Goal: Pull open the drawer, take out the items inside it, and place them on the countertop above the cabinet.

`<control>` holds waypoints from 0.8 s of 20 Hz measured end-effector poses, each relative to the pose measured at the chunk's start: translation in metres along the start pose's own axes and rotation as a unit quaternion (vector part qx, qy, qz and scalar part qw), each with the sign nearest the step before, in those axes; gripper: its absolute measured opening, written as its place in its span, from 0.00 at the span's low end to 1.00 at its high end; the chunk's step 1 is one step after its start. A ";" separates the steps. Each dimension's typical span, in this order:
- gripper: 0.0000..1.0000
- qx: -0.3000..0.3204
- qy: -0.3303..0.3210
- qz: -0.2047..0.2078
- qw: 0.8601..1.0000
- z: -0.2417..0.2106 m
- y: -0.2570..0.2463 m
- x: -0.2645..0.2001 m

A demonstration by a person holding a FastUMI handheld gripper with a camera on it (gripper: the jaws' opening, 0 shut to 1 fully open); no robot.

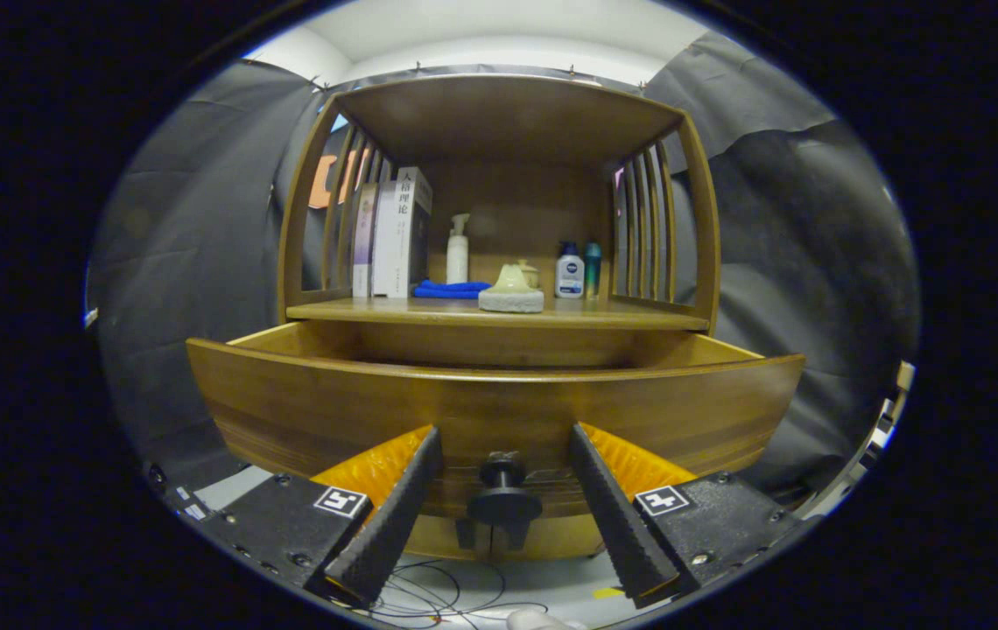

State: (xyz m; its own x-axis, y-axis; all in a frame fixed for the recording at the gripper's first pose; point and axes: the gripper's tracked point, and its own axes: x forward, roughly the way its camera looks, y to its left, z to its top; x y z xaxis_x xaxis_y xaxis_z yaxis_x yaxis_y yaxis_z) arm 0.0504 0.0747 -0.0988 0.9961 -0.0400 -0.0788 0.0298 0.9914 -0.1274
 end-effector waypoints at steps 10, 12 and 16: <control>0.97 -0.002 -0.012 -0.005 1.000 0.007 0.002 0.025; 0.97 -0.003 -0.011 -0.005 1.000 0.007 0.003 0.031; 0.97 -0.007 -0.016 -0.005 1.000 0.010 0.005 0.054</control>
State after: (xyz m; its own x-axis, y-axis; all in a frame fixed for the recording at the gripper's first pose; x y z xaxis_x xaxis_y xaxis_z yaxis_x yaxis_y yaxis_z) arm 0.1051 0.0784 -0.0942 0.9979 -0.0454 -0.0464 0.0383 0.9890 -0.1429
